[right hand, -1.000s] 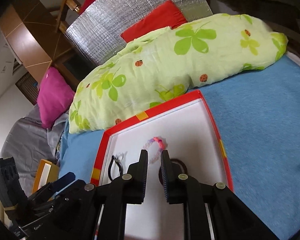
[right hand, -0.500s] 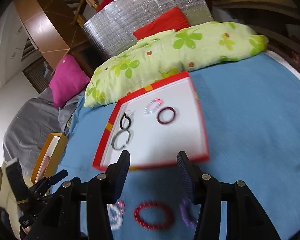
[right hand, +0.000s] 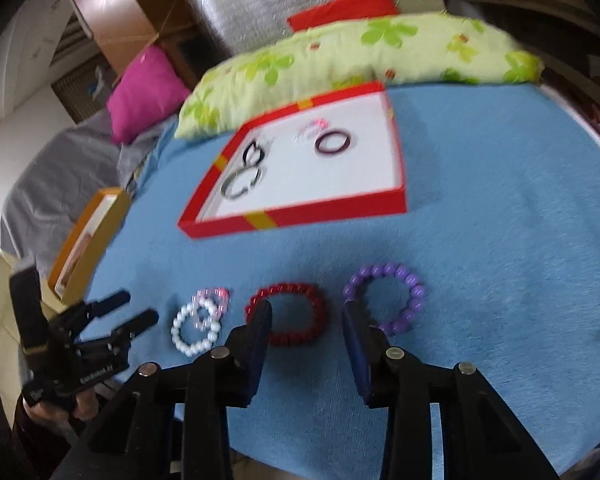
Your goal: Organize jewelry
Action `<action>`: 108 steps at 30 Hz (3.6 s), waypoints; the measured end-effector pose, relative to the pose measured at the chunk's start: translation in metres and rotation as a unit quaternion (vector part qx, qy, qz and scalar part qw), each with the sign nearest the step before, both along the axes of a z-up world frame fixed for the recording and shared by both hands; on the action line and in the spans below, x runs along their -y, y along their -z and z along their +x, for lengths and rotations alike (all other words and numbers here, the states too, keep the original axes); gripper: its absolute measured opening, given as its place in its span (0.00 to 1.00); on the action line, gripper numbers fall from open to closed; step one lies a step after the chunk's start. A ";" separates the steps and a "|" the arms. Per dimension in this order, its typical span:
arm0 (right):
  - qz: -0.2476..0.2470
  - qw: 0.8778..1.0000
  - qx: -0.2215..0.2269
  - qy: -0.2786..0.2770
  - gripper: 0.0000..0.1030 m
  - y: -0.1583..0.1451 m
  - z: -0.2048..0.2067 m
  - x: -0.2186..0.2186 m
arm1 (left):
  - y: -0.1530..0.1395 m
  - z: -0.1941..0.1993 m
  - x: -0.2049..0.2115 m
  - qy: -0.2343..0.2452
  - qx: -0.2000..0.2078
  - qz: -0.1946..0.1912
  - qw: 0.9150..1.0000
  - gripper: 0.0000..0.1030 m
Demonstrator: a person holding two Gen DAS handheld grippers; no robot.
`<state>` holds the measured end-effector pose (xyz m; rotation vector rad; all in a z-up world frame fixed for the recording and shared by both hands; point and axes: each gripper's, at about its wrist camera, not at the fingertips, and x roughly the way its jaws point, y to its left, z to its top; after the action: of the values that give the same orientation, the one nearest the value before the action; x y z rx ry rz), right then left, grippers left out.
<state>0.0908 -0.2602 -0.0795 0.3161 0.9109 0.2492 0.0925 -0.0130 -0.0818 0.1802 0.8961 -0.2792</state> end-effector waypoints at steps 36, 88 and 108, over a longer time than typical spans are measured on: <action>-0.060 0.996 -0.039 0.051 0.10 0.030 0.029 -0.042 | 0.018 0.052 0.024 0.044 -0.062 -0.049 0.996 0.11; 0.043 0.984 0.163 0.055 0.10 -0.056 0.022 -0.017 | -0.063 0.047 0.019 0.041 0.048 -0.138 0.988 0.07; 0.082 0.989 0.098 0.076 0.10 -0.025 0.124 0.001 | -0.032 0.122 0.082 0.052 -0.001 -0.131 0.990 0.07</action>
<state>0.2145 -0.2616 -0.0549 0.5030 0.6691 0.2113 0.2146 -0.0945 -0.0493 -0.0172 0.8451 -0.4906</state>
